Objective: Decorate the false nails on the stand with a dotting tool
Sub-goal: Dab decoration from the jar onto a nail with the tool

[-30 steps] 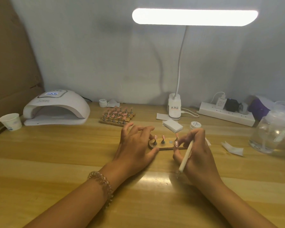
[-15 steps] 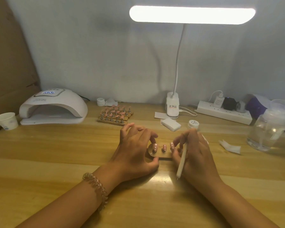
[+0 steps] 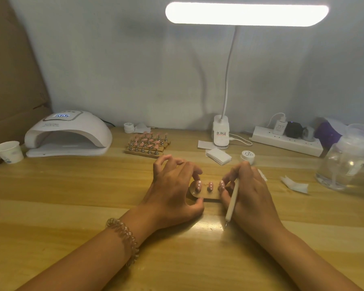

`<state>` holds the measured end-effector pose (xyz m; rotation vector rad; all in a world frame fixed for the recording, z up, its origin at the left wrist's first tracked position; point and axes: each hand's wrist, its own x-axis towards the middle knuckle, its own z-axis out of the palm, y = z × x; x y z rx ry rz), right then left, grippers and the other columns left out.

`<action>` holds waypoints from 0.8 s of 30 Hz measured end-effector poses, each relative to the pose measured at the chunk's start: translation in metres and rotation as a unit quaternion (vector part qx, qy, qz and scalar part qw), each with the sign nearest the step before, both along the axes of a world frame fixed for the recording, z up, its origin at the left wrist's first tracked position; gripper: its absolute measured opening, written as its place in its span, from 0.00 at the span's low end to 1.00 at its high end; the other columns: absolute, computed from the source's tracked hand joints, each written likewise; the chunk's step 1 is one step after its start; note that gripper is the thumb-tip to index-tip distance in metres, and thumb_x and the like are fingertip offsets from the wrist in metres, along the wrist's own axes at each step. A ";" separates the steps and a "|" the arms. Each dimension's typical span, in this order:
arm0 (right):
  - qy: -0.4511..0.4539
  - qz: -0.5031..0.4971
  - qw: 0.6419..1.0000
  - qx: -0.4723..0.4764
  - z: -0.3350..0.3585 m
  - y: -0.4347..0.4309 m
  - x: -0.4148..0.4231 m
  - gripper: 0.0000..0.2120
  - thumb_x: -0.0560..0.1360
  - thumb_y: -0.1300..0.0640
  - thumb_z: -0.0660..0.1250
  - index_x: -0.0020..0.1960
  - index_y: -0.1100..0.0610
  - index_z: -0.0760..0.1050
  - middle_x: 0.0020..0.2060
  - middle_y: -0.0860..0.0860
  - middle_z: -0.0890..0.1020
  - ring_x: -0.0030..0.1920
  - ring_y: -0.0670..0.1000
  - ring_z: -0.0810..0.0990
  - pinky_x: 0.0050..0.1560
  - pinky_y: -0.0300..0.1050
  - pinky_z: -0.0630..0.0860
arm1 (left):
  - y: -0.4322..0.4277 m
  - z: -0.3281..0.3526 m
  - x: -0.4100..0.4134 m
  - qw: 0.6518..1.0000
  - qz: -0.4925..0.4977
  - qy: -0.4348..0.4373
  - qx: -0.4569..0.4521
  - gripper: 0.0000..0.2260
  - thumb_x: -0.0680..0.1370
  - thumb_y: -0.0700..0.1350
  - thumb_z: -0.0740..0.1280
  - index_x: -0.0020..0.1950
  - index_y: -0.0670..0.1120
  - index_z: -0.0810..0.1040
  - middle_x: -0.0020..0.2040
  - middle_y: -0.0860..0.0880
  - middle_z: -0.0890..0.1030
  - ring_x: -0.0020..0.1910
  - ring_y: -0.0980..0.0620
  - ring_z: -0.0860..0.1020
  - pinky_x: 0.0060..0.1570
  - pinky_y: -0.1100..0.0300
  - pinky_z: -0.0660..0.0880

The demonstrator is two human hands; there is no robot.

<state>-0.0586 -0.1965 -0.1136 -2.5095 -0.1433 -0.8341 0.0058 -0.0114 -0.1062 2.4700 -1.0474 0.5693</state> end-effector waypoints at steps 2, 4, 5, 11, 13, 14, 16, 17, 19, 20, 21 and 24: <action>0.000 -0.008 1.000 -0.001 0.000 0.001 0.000 0.23 0.69 0.63 0.74 0.49 0.50 0.62 0.43 0.48 0.77 0.46 0.48 0.72 0.45 0.45 0.70 | 0.000 -0.001 0.000 1.000 0.001 0.000 -0.003 0.22 0.69 0.61 0.66 0.59 0.54 0.72 0.52 0.60 0.76 0.60 0.55 0.71 0.70 0.55 0.50; -0.003 -0.025 1.000 0.003 0.000 0.002 -0.001 0.22 0.69 0.63 0.74 0.49 0.51 0.62 0.43 0.47 0.76 0.47 0.49 0.72 0.48 0.47 0.70 | 0.000 -0.001 0.000 1.000 0.005 -0.004 -0.003 0.21 0.69 0.60 0.67 0.59 0.54 0.72 0.51 0.60 0.76 0.60 0.55 0.71 0.70 0.55 0.50; -0.003 -0.037 0.999 0.005 0.001 0.002 -0.001 0.21 0.69 0.62 0.74 0.49 0.52 0.63 0.43 0.47 0.75 0.47 0.49 0.72 0.49 0.49 0.71 | 0.000 -0.001 0.000 1.000 0.008 -0.007 -0.003 0.21 0.69 0.60 0.67 0.59 0.54 0.72 0.51 0.60 0.76 0.60 0.55 0.71 0.70 0.56 0.50; 0.008 -0.084 0.996 -0.021 0.004 0.003 -0.003 0.21 0.67 0.66 0.72 0.49 0.53 0.63 0.40 0.45 0.71 0.45 0.50 0.71 0.56 0.56 0.71 | -0.001 -0.003 0.002 1.000 0.020 -0.004 -0.006 0.21 0.70 0.60 0.67 0.59 0.55 0.71 0.50 0.61 0.76 0.60 0.57 0.70 0.71 0.57 0.47; 0.011 -0.088 0.996 -0.028 0.005 0.004 -0.004 0.22 0.67 0.67 0.72 0.49 0.53 0.63 0.39 0.45 0.71 0.44 0.51 0.71 0.56 0.53 0.70 | -0.001 -0.004 0.003 1.000 0.022 -0.002 -0.007 0.21 0.70 0.60 0.67 0.59 0.55 0.71 0.50 0.61 0.77 0.60 0.58 0.70 0.71 0.57 0.47; 0.011 -0.091 0.995 -0.029 0.005 0.004 -0.004 0.22 0.67 0.68 0.72 0.48 0.52 0.62 0.39 0.46 0.71 0.43 0.51 0.71 0.55 0.52 0.69 | -0.002 -0.004 0.003 1.000 0.022 -0.001 -0.007 0.21 0.70 0.60 0.67 0.59 0.55 0.71 0.50 0.61 0.77 0.60 0.58 0.70 0.71 0.57 0.47; 0.007 -0.095 0.995 -0.033 0.006 0.005 -0.005 0.23 0.67 0.69 0.72 0.48 0.52 0.62 0.38 0.46 0.72 0.42 0.51 0.71 0.55 0.52 0.69 | -0.002 -0.005 0.004 1.000 0.024 0.002 -0.008 0.21 0.70 0.61 0.66 0.59 0.55 0.70 0.50 0.61 0.77 0.60 0.59 0.70 0.72 0.57 0.45; 0.003 -0.096 0.995 -0.035 0.006 0.006 -0.005 0.24 0.66 0.70 0.72 0.48 0.52 0.62 0.38 0.46 0.73 0.42 0.51 0.71 0.55 0.53 0.70 | -0.003 -0.006 0.004 1.000 0.027 0.002 -0.009 0.20 0.70 0.61 0.65 0.59 0.55 0.70 0.49 0.61 0.77 0.60 0.59 0.70 0.72 0.57 0.45; -0.010 -0.096 0.995 -0.037 0.007 0.007 -0.006 0.25 0.65 0.71 0.73 0.48 0.52 0.62 0.37 0.47 0.74 0.42 0.51 0.71 0.56 0.57 0.73 | -0.003 -0.006 0.005 0.999 0.033 0.002 -0.009 0.20 0.70 0.61 0.65 0.59 0.55 0.69 0.48 0.61 0.77 0.59 0.59 0.70 0.72 0.56 0.45; -0.017 -0.095 0.995 -0.036 0.007 0.007 -0.006 0.25 0.65 0.70 0.73 0.48 0.52 0.61 0.37 0.47 0.74 0.41 0.51 0.71 0.56 0.58 0.73 | -0.004 -0.006 0.006 0.999 0.037 0.004 -0.007 0.20 0.70 0.61 0.65 0.59 0.55 0.69 0.48 0.62 0.77 0.59 0.59 0.70 0.72 0.56 0.45; -0.023 -0.094 0.995 -0.032 0.008 0.007 -0.006 0.25 0.66 0.70 0.74 0.48 0.52 0.61 0.37 0.47 0.74 0.41 0.50 0.71 0.55 0.59 0.74 | -0.005 -0.006 0.006 0.999 0.042 0.005 -0.006 0.20 0.71 0.61 0.64 0.59 0.56 0.69 0.48 0.62 0.77 0.59 0.59 0.70 0.73 0.55 0.45; -0.023 -0.083 0.996 -0.015 0.008 0.007 -0.008 0.23 0.66 0.67 0.75 0.49 0.54 0.63 0.41 0.47 0.74 0.43 0.51 0.73 0.53 0.59 0.74 | -0.008 -0.005 0.009 0.998 0.059 0.008 -0.001 0.19 0.72 0.60 0.64 0.60 0.56 0.68 0.48 0.62 0.77 0.61 0.59 0.70 0.73 0.54 0.44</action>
